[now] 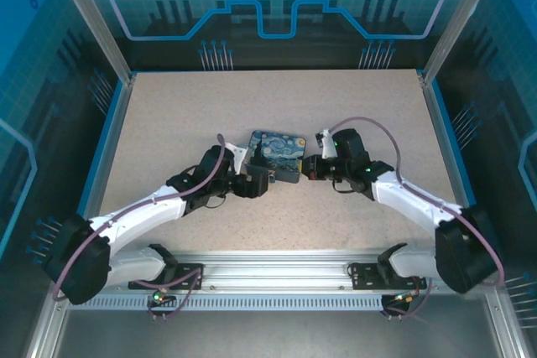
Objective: Unlock the padlock with the key
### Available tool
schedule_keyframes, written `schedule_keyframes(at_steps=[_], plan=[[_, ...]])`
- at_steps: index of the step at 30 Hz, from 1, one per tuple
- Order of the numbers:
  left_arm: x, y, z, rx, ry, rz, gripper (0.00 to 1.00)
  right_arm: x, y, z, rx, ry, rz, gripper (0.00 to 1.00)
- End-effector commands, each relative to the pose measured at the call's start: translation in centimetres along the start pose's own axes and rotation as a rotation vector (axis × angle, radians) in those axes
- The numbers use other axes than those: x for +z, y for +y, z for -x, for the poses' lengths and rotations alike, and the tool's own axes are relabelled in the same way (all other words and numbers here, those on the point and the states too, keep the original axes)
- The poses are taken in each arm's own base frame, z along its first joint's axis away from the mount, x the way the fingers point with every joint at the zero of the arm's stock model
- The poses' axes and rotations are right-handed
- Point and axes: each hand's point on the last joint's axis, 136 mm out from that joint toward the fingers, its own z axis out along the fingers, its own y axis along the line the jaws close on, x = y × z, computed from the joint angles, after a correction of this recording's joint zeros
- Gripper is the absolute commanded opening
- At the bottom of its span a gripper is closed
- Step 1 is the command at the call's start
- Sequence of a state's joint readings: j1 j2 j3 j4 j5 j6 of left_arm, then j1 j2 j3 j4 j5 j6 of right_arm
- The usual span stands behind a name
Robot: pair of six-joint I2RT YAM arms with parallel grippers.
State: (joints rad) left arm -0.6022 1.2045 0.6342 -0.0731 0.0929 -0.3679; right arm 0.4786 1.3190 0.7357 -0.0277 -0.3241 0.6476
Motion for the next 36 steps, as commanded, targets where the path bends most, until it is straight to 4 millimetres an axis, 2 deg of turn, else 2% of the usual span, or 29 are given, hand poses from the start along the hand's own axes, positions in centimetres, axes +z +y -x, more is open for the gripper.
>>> schedule_keyframes(at_steps=[1,6,9,14,22,29,36], plan=[[0.8,-0.7,0.6,-0.071,-0.031,-0.076,0.9,1.7,2.8,2.5,-0.023,-0.05,0.137,0.0],[2.4,0.0,0.0,-0.099,-0.004,-0.076,0.89,4.7,2.3,2.7,-0.012,-0.015,0.174,0.0],[3.0,-0.1,-0.1,-0.112,0.005,-0.088,0.89,5.6,1.8,2.8,-0.022,-0.01,0.157,0.0],[3.6,0.1,-0.4,-0.12,0.017,-0.086,0.88,6.3,0.8,2.4,-0.021,0.004,0.127,0.0],[4.5,0.3,-0.9,-0.137,0.034,-0.094,0.87,7.0,-1.1,0.0,0.01,0.06,0.064,0.0],[5.6,0.3,-1.2,-0.137,0.045,-0.108,0.83,7.1,-1.4,-2.1,0.019,0.105,0.035,0.0],[6.9,0.9,-1.5,-0.129,0.044,-0.098,0.79,6.9,-1.6,-3.2,0.029,0.113,0.021,0.0]])
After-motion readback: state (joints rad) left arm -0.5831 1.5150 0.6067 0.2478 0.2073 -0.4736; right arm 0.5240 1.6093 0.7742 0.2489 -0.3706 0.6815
